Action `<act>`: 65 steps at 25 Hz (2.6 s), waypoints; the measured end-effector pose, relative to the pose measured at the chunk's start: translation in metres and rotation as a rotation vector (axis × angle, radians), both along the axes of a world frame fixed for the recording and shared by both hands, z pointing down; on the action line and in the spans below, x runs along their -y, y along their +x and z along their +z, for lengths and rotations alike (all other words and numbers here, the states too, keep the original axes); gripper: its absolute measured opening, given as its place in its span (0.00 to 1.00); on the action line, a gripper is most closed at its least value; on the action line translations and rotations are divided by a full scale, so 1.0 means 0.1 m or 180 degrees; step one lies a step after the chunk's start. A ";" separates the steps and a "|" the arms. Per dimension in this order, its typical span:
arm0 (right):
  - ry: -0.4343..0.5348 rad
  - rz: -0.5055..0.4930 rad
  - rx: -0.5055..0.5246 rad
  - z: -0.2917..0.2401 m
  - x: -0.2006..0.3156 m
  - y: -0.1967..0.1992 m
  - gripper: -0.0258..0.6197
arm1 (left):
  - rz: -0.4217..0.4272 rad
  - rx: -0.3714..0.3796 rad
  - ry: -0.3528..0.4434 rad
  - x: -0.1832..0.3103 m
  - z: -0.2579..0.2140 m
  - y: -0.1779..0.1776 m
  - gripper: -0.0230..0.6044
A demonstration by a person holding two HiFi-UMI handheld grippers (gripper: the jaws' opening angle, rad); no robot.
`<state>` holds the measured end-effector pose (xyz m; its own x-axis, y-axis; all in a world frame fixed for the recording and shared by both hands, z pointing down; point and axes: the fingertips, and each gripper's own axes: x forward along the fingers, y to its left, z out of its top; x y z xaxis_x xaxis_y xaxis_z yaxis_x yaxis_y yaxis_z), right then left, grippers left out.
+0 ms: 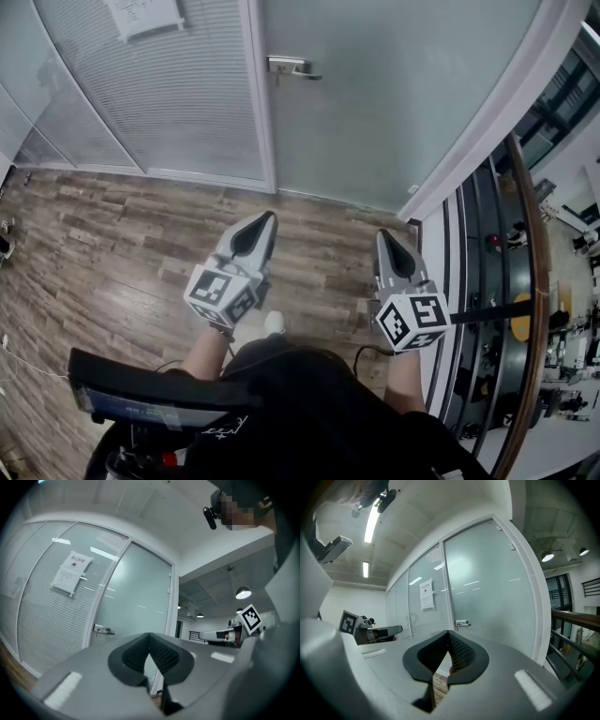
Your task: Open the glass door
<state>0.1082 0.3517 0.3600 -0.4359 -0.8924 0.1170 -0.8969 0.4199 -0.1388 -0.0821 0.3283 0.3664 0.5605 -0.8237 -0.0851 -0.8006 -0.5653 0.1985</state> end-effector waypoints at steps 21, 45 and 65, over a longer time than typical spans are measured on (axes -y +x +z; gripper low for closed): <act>0.0085 0.0108 -0.0067 -0.15 1.03 -0.69 0.04 | 0.0136 -0.0023 0.0061 1.08 -0.07 -0.52 0.04; 0.0041 0.0164 -0.0081 -0.05 1.63 -0.68 0.04 | 0.0147 -0.0016 -0.0051 1.64 0.07 -0.56 0.04; 0.0082 -0.0410 -0.0078 -0.06 2.82 -0.29 0.04 | -0.0315 0.0041 0.0038 2.60 -0.07 -0.08 0.04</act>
